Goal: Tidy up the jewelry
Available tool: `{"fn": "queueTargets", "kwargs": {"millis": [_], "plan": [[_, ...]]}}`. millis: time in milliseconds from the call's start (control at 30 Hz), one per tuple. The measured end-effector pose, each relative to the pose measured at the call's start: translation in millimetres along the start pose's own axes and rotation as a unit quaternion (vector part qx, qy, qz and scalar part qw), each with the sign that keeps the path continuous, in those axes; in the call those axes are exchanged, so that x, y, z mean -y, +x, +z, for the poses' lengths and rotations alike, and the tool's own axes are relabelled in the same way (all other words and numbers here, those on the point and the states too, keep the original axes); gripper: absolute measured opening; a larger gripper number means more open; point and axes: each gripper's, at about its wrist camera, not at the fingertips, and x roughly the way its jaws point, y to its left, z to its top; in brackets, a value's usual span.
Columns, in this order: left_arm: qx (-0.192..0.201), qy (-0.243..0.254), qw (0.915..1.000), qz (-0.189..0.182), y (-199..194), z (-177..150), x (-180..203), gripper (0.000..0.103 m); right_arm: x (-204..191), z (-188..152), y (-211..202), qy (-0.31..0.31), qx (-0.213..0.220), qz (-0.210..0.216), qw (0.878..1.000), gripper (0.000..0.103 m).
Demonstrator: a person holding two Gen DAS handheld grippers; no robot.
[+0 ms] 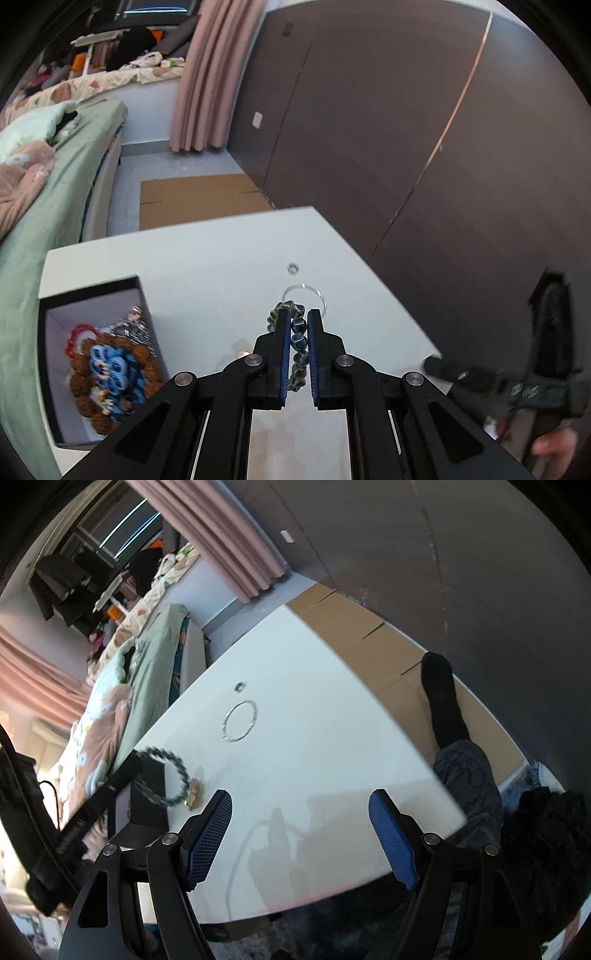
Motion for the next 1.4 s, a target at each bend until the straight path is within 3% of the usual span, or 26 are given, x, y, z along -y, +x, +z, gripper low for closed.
{"fn": "queueTargets", "kwargs": {"millis": [167, 600, 733, 1033, 1300, 1367, 1400], "plan": [[0.024, -0.035, 0.999, -0.012, -24.2, 11.7, -19.9, 0.009, -24.3, -2.7, 12.7, -0.019, -0.014, 0.003, 1.0, 0.077], [0.053, -0.107, 0.9927, 0.01, -68.3, 27.5, -74.8, 0.009, -81.5, -2.4, 61.1, -0.024, -0.062, 0.024, 0.997, 0.076], [0.052, -0.128, 0.9904, 0.013, -74.5, 27.5, -88.2, 0.009, -96.4, -0.9, 76.7, -0.027, -0.079, 0.019, 0.996, 0.066], [0.053, -0.162, 0.9853, 0.019, -85.7, 27.9, -108.1, 0.009, -124.5, -3.0, 103.3, -0.056, -0.099, -0.021, 0.993, 0.061], [0.04, -0.202, 0.9785, 0.012, -88.9, 27.3, -128.5, 0.009, -152.7, -11.3, 123.4, -0.111, -0.1, -0.105, 0.983, 0.051], [0.038, -0.211, 0.9767, 0.014, -89.0, 26.9, -133.0, 0.009, -156.9, -11.5, 125.5, -0.126, -0.098, -0.132, 0.978, 0.033], [0.037, -0.215, 0.9758, 0.016, -89.6, 26.5, -135.8, 0.009, -156.8, -10.7, 125.2, -0.128, -0.098, -0.138, 0.977, 0.032]]}}
